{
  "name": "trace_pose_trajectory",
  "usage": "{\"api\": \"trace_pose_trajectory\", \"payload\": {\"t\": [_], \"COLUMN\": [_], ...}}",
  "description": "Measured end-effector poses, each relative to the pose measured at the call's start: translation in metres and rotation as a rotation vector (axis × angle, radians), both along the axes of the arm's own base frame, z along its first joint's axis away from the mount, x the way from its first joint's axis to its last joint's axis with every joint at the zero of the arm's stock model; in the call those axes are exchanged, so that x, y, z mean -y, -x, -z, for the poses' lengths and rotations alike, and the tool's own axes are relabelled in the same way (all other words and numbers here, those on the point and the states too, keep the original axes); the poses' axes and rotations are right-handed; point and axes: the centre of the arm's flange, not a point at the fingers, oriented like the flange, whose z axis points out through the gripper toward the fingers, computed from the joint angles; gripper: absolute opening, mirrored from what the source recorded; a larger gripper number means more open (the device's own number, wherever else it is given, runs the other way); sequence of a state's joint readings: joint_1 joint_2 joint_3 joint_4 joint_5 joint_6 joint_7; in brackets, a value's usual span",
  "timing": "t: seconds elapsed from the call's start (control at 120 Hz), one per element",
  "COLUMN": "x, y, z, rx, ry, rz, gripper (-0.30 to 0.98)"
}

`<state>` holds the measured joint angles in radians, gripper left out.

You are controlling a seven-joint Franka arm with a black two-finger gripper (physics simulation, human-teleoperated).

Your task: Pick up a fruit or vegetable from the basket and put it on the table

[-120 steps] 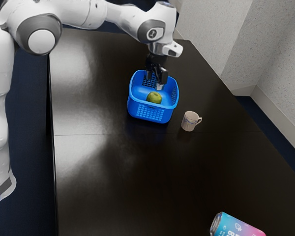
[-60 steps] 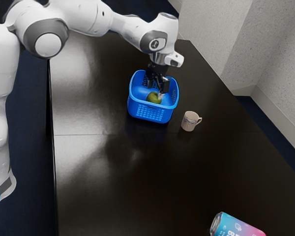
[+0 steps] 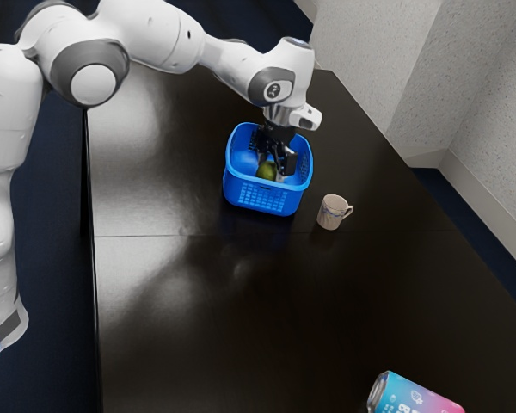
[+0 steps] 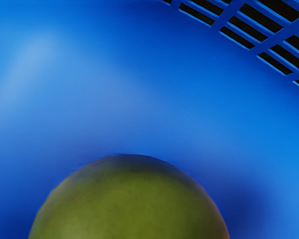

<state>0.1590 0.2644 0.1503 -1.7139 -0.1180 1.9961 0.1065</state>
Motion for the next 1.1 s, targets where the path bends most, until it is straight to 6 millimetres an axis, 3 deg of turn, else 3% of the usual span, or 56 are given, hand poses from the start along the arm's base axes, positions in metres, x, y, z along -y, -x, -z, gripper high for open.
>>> {"api": "trace_pose_trajectory", "payload": {"t": [0.383, 0.583, 0.633, 0.675, 0.717, 0.775, 0.842, 0.9, 0.933, 1.025, 1.058, 1.1], "x": [-0.005, -0.008, -0.009, -0.009, -0.007, 0.003, 0.023, 0.05, 0.085, 0.205, 0.234, 0.253], "y": [-0.001, 0.0, 0.003, 0.007, 0.016, 0.035, 0.058, 0.071, 0.07, 0.069, 0.07, 0.07], "z": [0.01, -0.003, -0.014, -0.034, -0.063, -0.117, -0.169, -0.194, -0.2, -0.201, -0.198, -0.191], "rx": [-0.01, 0.011, 0.025, 0.051, 0.087, 0.152, 0.202, 0.216, 0.21, 0.18, 0.167, 0.148], "ry": [0.001, -0.01, -0.013, -0.017, -0.021, -0.025, -0.021, -0.011, -0.001, 0.027, 0.032, 0.034], "rz": [-0.019, -0.027, -0.032, -0.035, -0.035, -0.024, 0.006, 0.054, 0.116, 0.335, 0.385, 0.417], "gripper": [0.4, 0.38, 0.37, 0.35, 0.35, 0.35, 0.36, 0.37, 0.37, 0.35, 0.35, 0.35]}}
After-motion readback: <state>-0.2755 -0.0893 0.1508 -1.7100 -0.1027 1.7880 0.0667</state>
